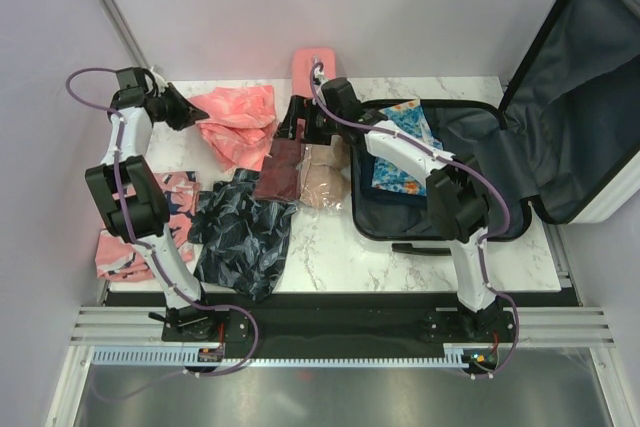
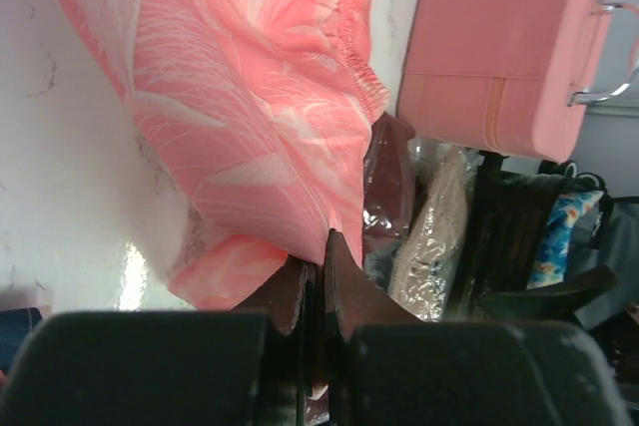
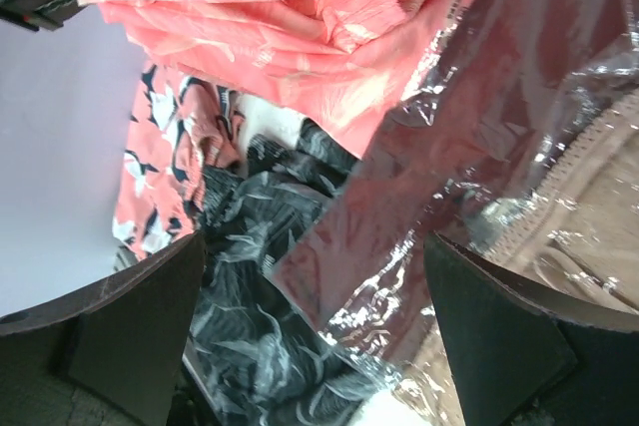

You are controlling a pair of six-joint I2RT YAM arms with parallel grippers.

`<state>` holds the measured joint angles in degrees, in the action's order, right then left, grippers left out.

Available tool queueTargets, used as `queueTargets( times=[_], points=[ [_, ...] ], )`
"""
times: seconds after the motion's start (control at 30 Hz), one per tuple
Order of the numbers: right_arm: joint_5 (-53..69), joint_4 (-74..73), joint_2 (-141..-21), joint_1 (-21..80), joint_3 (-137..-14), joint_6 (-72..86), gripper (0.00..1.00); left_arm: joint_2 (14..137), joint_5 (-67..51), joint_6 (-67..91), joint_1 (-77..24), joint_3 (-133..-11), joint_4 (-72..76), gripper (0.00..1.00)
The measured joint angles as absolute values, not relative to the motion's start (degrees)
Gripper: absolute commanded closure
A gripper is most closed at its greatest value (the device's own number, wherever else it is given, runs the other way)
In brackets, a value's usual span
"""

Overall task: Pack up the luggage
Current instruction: Pick up the clothes at the center of the board.

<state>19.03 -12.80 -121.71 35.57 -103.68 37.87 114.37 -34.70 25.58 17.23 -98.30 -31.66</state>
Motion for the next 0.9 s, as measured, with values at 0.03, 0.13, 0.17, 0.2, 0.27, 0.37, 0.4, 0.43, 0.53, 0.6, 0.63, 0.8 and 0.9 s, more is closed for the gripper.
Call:
queueTargets(
  times=[0.03,0.13,0.17,0.2,0.27,0.37,0.4,0.43,0.53,0.6,0.63,0.8,0.9],
  points=[
    [19.7,-11.6,-122.1,35.6,-103.7,38.7,0.02,113.9,-34.8,26.0,17.2,-98.3,-31.6,0.98],
    [20.4,-10.1,-124.2,35.9,-105.4,40.8,0.02,111.9,-35.2,27.0,17.2,-98.1,-31.6,0.98],
    [20.7,-9.7,-125.1,36.0,-106.3,41.3,0.02,111.1,-35.2,27.3,17.2,-97.9,-31.5,0.98],
    [20.8,-9.4,-125.9,36.1,-107.1,41.7,0.02,110.4,-35.3,27.5,17.2,-97.6,-31.3,0.98],
    [21.0,-8.9,-127.6,36.5,-108.8,42.4,0.02,108.6,-35.7,27.9,17.2,-96.3,-31.2,0.98],
    [21.6,-8.1,-129.7,37.2,-110.3,43.5,0.02,106.7,-36.5,28.6,17.2,-94.8,-31.2,0.98],
    [21.8,-7.9,-130.1,37.4,-110.6,43.9,0.02,106.3,-36.6,28.8,17.2,-94.5,-31.2,0.98],
    [22.2,-7.4,-130.5,37.7,-110.6,44.5,0.02,105.9,-36.6,29.0,17.2,-94.4,-31.2,0.98],
    [23.1,-6.6,-131.2,38.1,-110.6,46.1,0.02,105.0,-36.8,29.8,17.2,-94.4,-31.2,0.98],
    [23.2,-6.3,-131.3,38.5,-110.6,46.3,0.02,104.1,-36.9,30.6,17.2,-94.4,-31.2,0.98],
    [23.2,-6.0,-131.3,38.6,-110.6,46.0,0.02,103.6,-37.1,30.9,17.2,-94.4,-31.2,0.98],
    [22.0,-6.2,-130.6,38.9,-110.6,43.0,0.02,101.1,-37.6,33.1,17.1,-94.4,-31.1,0.98],
    [22.0,-7.0,-128.9,38.9,-110.0,41.9,0.02,99.4,-37.6,34.2,16.6,-94.4,-31.1,0.98]
  ],
)
